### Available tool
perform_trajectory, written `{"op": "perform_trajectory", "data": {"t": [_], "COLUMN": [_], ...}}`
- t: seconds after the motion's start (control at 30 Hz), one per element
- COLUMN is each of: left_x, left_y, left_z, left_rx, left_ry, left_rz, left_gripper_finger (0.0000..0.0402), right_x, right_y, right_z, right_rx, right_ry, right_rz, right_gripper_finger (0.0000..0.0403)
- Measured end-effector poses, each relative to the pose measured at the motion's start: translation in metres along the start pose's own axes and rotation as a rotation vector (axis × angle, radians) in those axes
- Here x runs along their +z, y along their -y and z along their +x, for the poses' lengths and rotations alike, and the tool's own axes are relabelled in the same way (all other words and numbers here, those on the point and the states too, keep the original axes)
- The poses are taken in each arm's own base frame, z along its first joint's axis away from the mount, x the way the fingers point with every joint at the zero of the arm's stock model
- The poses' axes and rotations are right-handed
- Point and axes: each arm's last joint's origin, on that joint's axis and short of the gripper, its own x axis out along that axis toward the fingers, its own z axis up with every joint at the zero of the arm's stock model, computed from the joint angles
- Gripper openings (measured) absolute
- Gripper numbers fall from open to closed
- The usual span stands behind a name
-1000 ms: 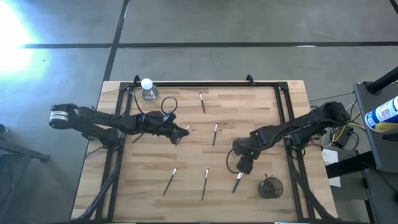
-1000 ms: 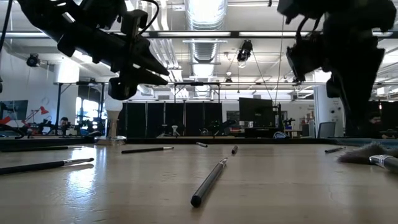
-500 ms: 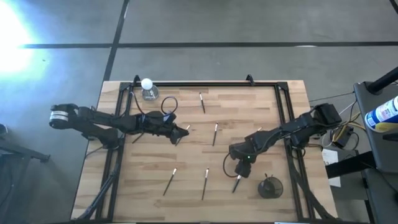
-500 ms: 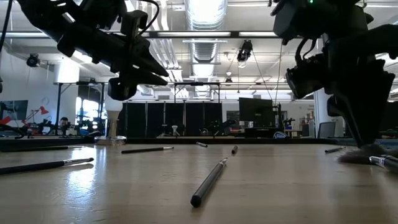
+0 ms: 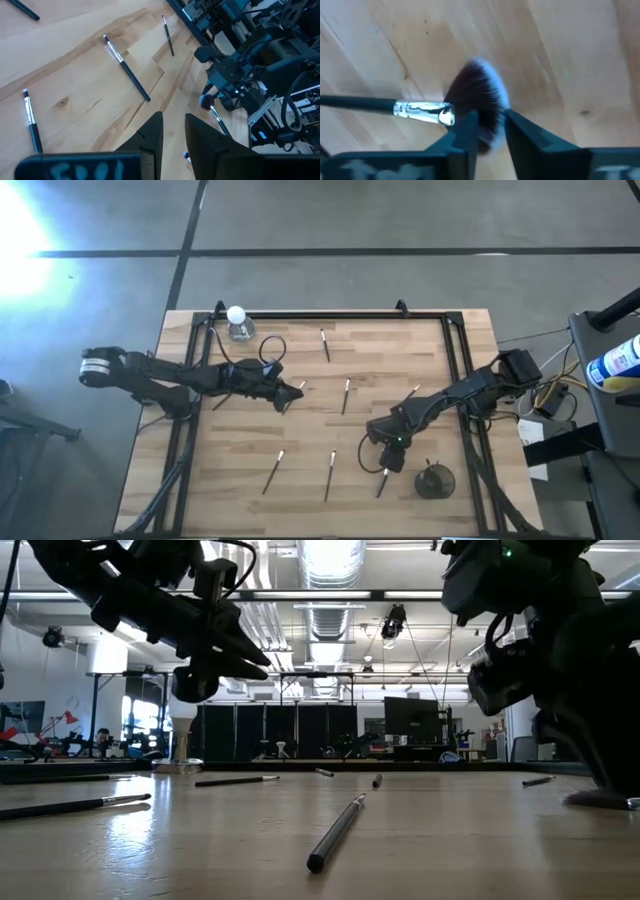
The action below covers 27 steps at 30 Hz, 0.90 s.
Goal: Put items in baskets/containers
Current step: Put the highlighter brush into the brush holder
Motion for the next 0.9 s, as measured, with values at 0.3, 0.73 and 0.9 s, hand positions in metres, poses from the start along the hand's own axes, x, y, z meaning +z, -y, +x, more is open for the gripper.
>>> {"op": "perform_trajectory", "data": {"t": [0.3, 0.73, 0.9], "left_x": [0.000, 0.000, 0.000], "left_y": [0.000, 0.000, 0.000], "left_z": [0.000, 0.000, 0.000], "left_rx": [0.000, 0.002, 0.002], "left_ry": [0.000, -0.001, -0.001], "left_rz": [-0.002, 0.002, 0.001], "left_gripper_finger": [0.0073, 0.0073, 0.0073], "right_x": [-0.003, -0.011, -0.024], "right_y": [-0.001, 0.003, -0.009], "right_z": [-0.020, -0.072, -0.080], "right_rx": [-0.006, 0.064, 0.191], "right_ry": [0.117, 0.363, 0.364], "right_rz": [-0.003, 0.169, 0.405], "right_gripper_finger": [0.0008, 0.0008, 0.0023]}}
